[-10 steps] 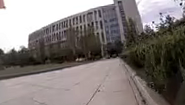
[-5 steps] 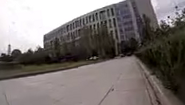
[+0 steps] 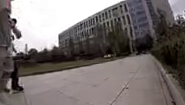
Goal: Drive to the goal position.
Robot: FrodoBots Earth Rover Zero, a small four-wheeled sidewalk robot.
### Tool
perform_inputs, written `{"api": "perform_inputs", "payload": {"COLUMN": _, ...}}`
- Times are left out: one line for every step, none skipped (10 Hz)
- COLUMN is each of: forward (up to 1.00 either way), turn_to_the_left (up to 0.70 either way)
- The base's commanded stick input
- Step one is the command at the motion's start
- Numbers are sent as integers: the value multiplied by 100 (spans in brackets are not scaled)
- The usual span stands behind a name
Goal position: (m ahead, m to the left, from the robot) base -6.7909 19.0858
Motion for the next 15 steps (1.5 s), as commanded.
{"api": "perform_inputs", "payload": {"forward": 0, "turn_to_the_left": 60}}
{"api": "perform_inputs", "payload": {"forward": 0, "turn_to_the_left": 60}}
{"api": "perform_inputs", "payload": {"forward": 0, "turn_to_the_left": 60}}
{"api": "perform_inputs", "payload": {"forward": 0, "turn_to_the_left": 60}}
{"api": "perform_inputs", "payload": {"forward": 0, "turn_to_the_left": 60}}
{"api": "perform_inputs", "payload": {"forward": 0, "turn_to_the_left": 60}}
{"api": "perform_inputs", "payload": {"forward": 0, "turn_to_the_left": 63}}
{"api": "perform_inputs", "payload": {"forward": 0, "turn_to_the_left": 70}}
{"api": "perform_inputs", "payload": {"forward": 0, "turn_to_the_left": 70}}
{"api": "perform_inputs", "payload": {"forward": 0, "turn_to_the_left": 70}}
{"api": "perform_inputs", "payload": {"forward": 0, "turn_to_the_left": 70}}
{"api": "perform_inputs", "payload": {"forward": 0, "turn_to_the_left": 70}}
{"api": "perform_inputs", "payload": {"forward": 0, "turn_to_the_left": 70}}
{"api": "perform_inputs", "payload": {"forward": 0, "turn_to_the_left": 70}}
{"api": "perform_inputs", "payload": {"forward": 0, "turn_to_the_left": 70}}
